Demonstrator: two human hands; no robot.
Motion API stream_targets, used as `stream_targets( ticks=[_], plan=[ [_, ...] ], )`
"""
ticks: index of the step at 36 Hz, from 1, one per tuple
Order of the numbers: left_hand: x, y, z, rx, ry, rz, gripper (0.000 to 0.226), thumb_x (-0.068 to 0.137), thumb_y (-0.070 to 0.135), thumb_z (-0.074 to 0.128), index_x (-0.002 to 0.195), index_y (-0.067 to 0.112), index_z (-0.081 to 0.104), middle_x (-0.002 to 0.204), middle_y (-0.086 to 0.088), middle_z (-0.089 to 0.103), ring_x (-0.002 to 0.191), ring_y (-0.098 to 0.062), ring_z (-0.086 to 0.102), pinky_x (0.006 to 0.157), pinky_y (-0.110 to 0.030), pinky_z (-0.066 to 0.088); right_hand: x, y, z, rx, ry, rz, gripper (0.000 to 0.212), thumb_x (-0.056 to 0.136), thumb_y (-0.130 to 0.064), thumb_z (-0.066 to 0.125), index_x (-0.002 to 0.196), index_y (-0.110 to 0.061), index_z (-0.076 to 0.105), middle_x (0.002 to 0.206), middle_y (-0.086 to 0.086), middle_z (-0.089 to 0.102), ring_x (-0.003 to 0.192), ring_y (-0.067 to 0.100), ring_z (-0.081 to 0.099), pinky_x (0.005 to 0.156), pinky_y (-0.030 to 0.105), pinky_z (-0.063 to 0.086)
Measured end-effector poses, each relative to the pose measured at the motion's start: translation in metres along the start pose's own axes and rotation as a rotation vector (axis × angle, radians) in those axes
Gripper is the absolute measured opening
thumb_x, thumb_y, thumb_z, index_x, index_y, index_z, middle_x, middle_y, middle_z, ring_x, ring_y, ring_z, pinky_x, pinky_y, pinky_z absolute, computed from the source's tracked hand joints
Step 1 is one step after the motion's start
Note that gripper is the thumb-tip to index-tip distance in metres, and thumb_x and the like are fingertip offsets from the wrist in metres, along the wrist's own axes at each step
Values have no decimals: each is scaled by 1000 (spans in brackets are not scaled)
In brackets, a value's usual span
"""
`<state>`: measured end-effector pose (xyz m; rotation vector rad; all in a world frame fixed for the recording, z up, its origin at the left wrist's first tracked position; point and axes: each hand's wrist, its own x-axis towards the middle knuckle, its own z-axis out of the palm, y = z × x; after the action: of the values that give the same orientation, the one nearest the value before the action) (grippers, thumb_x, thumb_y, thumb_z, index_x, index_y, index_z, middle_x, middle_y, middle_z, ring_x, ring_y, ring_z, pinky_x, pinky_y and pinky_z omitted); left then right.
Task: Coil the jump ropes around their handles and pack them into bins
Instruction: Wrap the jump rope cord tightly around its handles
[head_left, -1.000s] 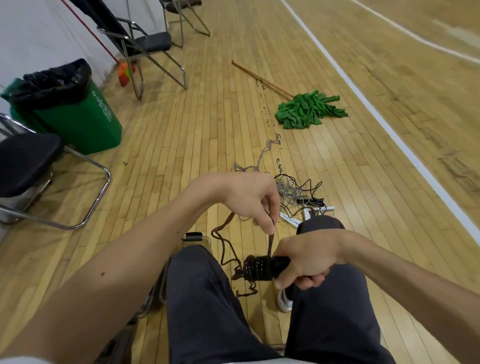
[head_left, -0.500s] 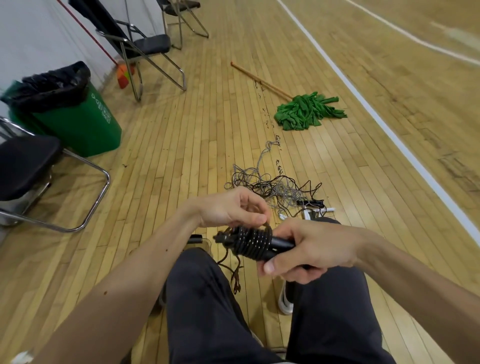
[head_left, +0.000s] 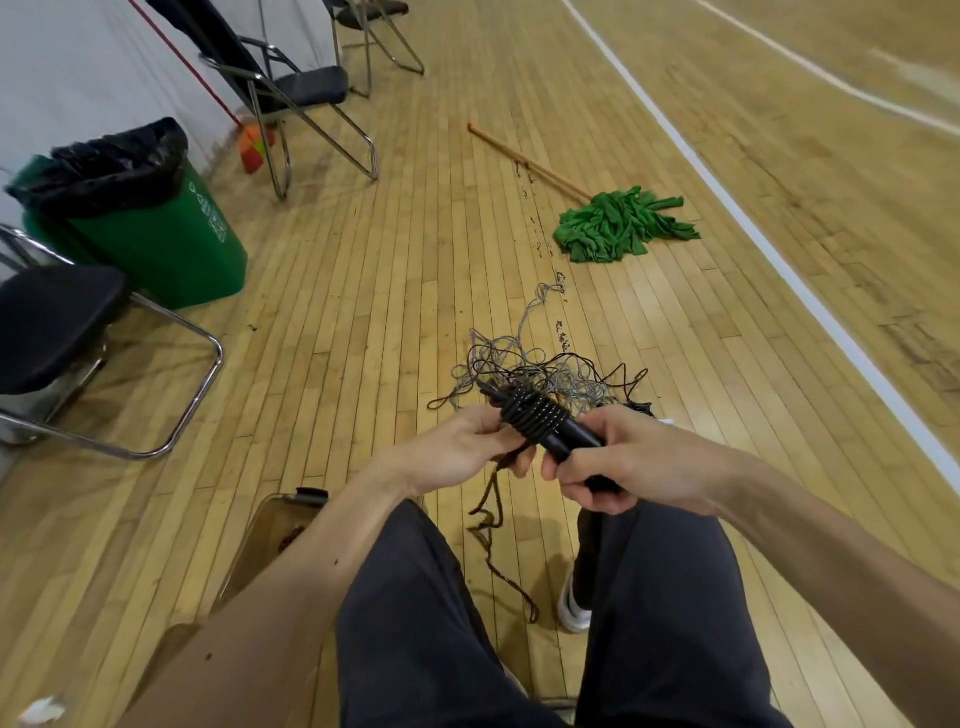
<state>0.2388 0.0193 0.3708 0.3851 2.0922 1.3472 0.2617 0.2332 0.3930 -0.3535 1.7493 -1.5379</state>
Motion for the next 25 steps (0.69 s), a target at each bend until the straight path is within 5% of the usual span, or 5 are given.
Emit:
stream_targets(
  ticks=[4, 12, 17, 21, 25],
  plan=[
    [2, -4, 9, -98, 53, 2, 38, 108, 17, 39, 100, -15, 57, 65, 3, 57, 61, -13, 54, 78, -38, 53, 2, 2, -4, 4, 45, 1, 11, 97, 0, 59, 91, -8, 63, 68, 9, 58, 52, 15, 44, 48, 23, 33],
    [2, -5, 26, -55, 128, 114, 35, 104, 21, 51, 79, -3, 60, 64, -14, 45, 51, -17, 40, 50, -28, 35, 9, 13, -12, 49, 175, 3, 6, 98, -7, 61, 95, -2, 61, 78, 12, 68, 63, 19, 60, 54, 24, 49],
    [3, -7, 27, 208, 165, 152, 20, 101, 18, 58, 90, 6, 71, 58, 22, 57, 50, 6, 47, 54, -13, 35, 14, 23, -9, 0, 241, 4, 8, 99, -8, 61, 97, -1, 64, 81, 13, 73, 73, 25, 70, 64, 29, 58],
    [2, -11, 24, 201, 203, 52, 25, 103, 27, 54, 90, 9, 66, 61, 12, 57, 50, -8, 51, 53, -28, 45, 15, 29, -11, -153, 334, 0, 7, 99, -16, 63, 98, -10, 66, 84, 8, 77, 80, 18, 74, 72, 32, 57],
    [3, -11, 27, 111, 223, 54, 20, 105, 26, 50, 103, 15, 67, 72, 0, 68, 61, -15, 67, 63, -30, 56, 19, 31, -6, -249, 444, -70, 7, 98, -20, 65, 96, -13, 66, 77, 3, 74, 62, 15, 67, 55, 28, 51]
  ],
)
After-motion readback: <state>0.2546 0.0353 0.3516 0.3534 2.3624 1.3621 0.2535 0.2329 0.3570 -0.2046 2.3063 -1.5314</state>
